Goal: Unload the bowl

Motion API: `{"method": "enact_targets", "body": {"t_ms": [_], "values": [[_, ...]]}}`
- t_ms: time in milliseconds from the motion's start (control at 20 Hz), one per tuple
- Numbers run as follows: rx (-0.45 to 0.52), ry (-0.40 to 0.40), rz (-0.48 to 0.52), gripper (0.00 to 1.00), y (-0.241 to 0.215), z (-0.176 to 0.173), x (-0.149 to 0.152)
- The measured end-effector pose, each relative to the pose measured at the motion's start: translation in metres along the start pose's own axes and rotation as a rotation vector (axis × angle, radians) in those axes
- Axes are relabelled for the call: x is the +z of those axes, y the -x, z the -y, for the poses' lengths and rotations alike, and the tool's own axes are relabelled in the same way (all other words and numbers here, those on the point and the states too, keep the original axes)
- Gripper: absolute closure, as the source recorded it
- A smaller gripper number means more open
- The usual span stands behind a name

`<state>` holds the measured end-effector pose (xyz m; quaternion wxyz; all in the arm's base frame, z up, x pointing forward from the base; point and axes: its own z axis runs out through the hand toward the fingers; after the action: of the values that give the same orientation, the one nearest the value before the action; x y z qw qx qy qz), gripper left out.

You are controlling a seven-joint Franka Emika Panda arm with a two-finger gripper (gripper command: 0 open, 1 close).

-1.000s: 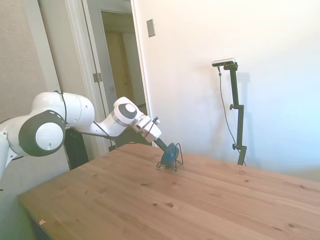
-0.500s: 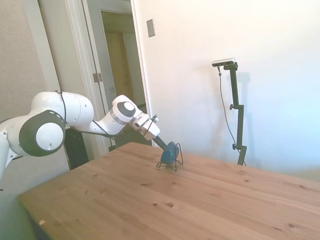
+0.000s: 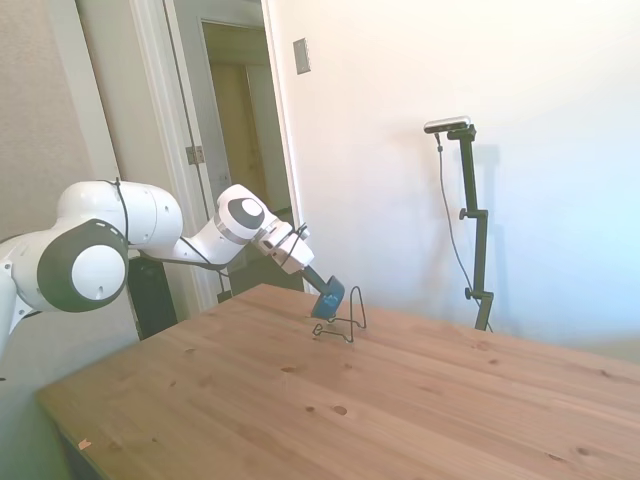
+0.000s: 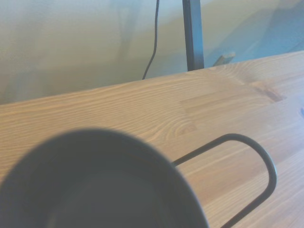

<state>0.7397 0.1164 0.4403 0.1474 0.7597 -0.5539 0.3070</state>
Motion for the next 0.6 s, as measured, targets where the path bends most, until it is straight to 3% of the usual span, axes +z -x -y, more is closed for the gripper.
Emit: {"method": "enact_targets", "body": {"t_ms": [600], "values": [[-0.020, -0.036, 0.023, 1.00, 0.007, -0.002, -0.030]]}}
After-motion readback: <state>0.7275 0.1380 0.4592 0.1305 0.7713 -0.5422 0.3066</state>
